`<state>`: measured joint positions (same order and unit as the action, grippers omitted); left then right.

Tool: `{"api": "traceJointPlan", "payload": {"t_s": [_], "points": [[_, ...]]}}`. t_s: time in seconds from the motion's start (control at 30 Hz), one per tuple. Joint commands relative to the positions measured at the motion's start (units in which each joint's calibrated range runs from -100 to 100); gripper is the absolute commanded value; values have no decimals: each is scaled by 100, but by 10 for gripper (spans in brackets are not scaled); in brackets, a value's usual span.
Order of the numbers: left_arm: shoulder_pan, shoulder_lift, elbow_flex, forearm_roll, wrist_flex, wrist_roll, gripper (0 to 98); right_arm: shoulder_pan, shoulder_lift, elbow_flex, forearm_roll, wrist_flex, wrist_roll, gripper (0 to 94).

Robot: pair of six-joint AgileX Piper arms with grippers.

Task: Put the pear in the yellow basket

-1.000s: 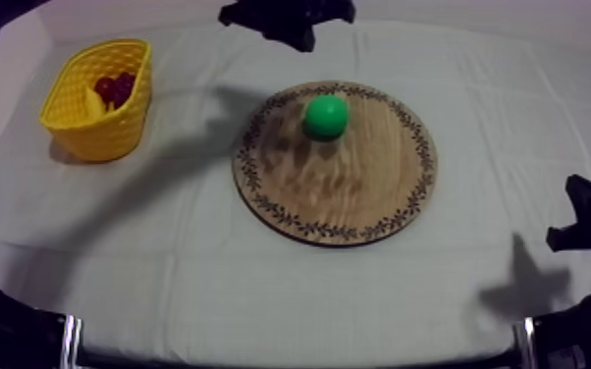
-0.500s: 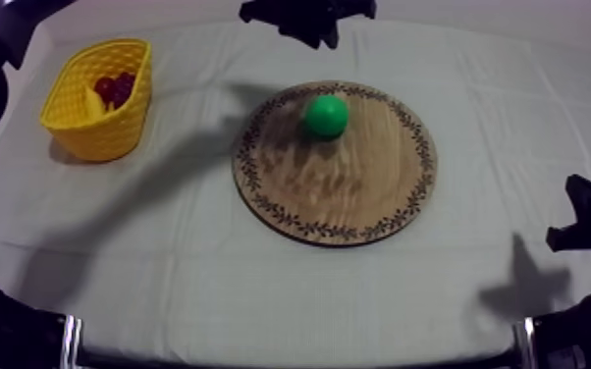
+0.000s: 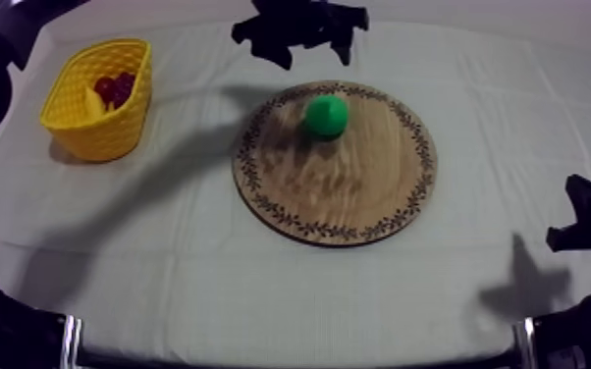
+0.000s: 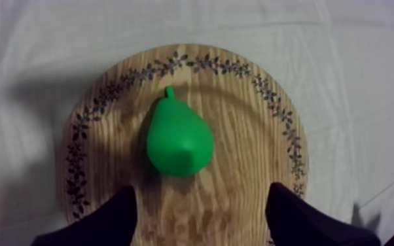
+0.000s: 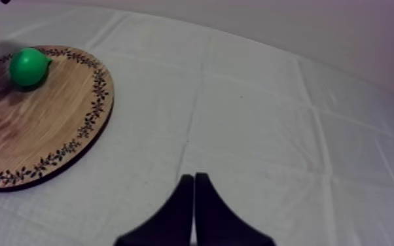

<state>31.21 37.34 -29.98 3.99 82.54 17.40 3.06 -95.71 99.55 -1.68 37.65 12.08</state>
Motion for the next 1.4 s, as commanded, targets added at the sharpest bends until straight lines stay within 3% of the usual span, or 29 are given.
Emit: {"api": "traceJointPlan", "payload": {"t_s": [0.0,0.17,0.73,1.37], "points": [[-10,31,35,41,5,-1,771,1,4,0,0,1,1,3],[-49,229,193,189,30,-5,803,1,4,0,0,1,1,3],[-113,1314,-163,522,-8,-111,773,6,4,0,0,1,1,3],[-67,2287,-1546,614,-63,-63,687,68,4,0,-5,1,-4,3]]}}
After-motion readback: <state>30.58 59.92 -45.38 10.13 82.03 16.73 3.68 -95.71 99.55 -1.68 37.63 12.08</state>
